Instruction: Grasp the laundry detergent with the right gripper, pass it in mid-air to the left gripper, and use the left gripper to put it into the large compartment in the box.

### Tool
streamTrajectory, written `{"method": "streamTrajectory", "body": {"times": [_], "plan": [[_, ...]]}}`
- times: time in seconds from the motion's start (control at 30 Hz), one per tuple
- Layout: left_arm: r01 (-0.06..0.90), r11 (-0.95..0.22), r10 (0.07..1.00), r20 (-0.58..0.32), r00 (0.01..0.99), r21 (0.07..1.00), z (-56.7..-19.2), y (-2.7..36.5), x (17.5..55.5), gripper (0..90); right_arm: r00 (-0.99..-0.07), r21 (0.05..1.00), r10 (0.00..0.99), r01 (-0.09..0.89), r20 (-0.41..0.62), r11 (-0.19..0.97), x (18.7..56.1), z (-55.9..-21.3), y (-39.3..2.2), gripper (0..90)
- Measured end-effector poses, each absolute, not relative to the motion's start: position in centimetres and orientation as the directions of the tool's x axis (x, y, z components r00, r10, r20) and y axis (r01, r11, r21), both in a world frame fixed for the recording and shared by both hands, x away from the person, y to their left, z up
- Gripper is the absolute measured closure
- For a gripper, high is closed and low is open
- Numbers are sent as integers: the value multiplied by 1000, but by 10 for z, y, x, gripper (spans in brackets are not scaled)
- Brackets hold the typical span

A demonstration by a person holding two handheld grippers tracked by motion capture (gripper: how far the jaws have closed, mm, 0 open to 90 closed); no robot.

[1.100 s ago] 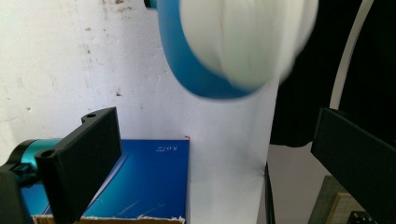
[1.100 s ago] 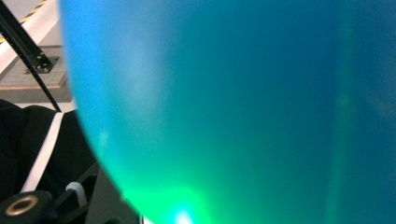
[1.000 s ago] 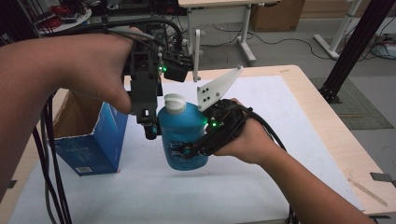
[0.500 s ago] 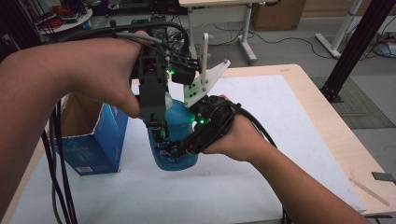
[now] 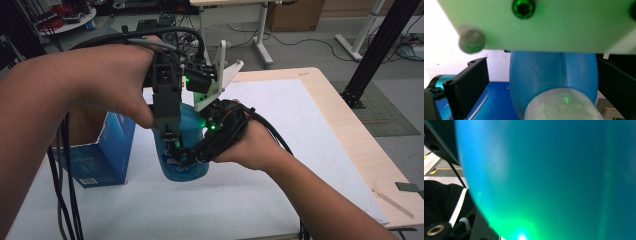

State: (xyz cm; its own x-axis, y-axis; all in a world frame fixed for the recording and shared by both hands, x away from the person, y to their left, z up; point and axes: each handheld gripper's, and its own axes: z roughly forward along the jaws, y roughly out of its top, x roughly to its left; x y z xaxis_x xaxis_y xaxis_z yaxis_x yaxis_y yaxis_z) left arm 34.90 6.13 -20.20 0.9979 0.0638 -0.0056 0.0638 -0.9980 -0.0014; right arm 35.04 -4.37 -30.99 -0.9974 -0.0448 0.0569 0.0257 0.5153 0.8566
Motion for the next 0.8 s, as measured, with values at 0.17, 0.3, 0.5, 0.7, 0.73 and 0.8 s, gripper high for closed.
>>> {"method": "streamTrajectory", "body": {"times": [0.17,0.3,0.5,0.7,0.73,0.8], "plan": [[75,-997,75,-7,997,-2,-202,62,349,35,-997,854,-39,38,68,519,350,-310,-43,461],[72,-997,72,-11,997,-7,-202,63,349,76,-997,854,-39,40,70,519,351,-310,-43,461],[73,-997,73,2,997,7,-200,64,350,115,-997,858,-34,44,71,511,352,-310,-44,461],[76,-997,76,9,997,18,-199,64,351,187,-997,863,-34,41,68,503,353,-309,-45,461],[73,-997,73,-2,997,19,-198,64,351,187,-997,864,-34,41,67,502,353,-309,-46,461],[70,-997,70,-6,998,17,-199,63,350,205,-997,864,-33,44,70,502,353,-309,-46,461]]}}
